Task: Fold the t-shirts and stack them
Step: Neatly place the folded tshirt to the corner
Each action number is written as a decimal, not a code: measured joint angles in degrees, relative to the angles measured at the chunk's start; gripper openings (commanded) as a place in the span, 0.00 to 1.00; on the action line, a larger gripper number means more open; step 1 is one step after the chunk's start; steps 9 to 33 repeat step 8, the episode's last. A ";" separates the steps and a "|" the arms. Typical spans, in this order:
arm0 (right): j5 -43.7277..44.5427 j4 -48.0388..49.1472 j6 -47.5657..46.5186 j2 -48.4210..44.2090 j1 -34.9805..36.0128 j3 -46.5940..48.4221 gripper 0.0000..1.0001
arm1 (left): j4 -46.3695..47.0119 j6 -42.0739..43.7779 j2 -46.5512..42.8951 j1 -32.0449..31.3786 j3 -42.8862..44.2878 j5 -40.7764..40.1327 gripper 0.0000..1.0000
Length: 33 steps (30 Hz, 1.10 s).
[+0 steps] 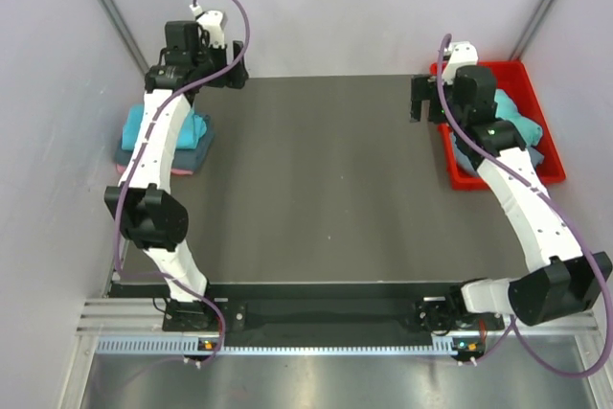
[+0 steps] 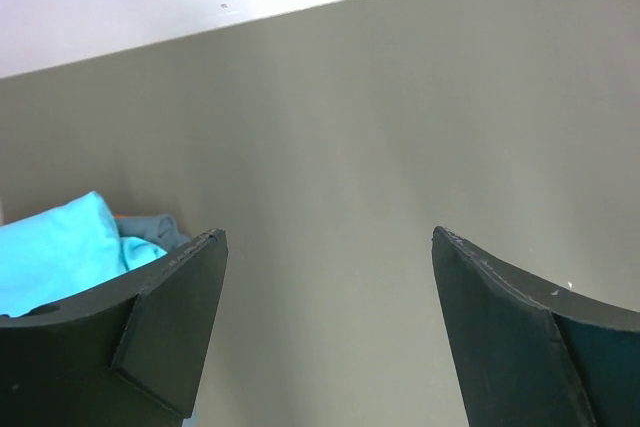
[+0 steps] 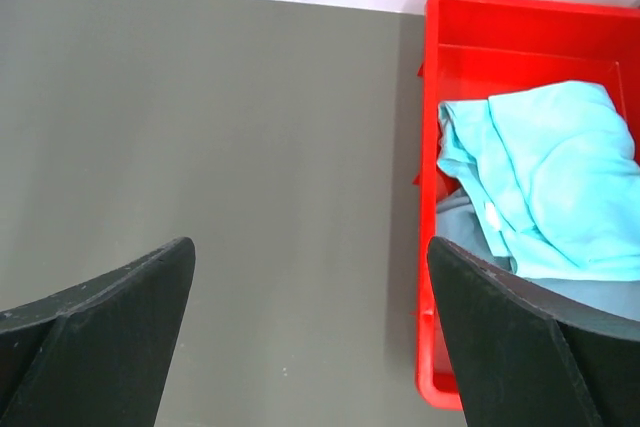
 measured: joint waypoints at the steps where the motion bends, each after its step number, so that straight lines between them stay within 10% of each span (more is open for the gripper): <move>1: 0.00 0.09 0.22 -0.02 0.00 -0.11 1.00 | 0.00 0.04 -0.79 0.00 -0.33 -0.09 0.88; 33: 0.76 -1.31 0.37 1.44 0.00 -0.11 1.00 | 0.07 -0.20 -3.06 0.00 -0.81 -0.57 0.87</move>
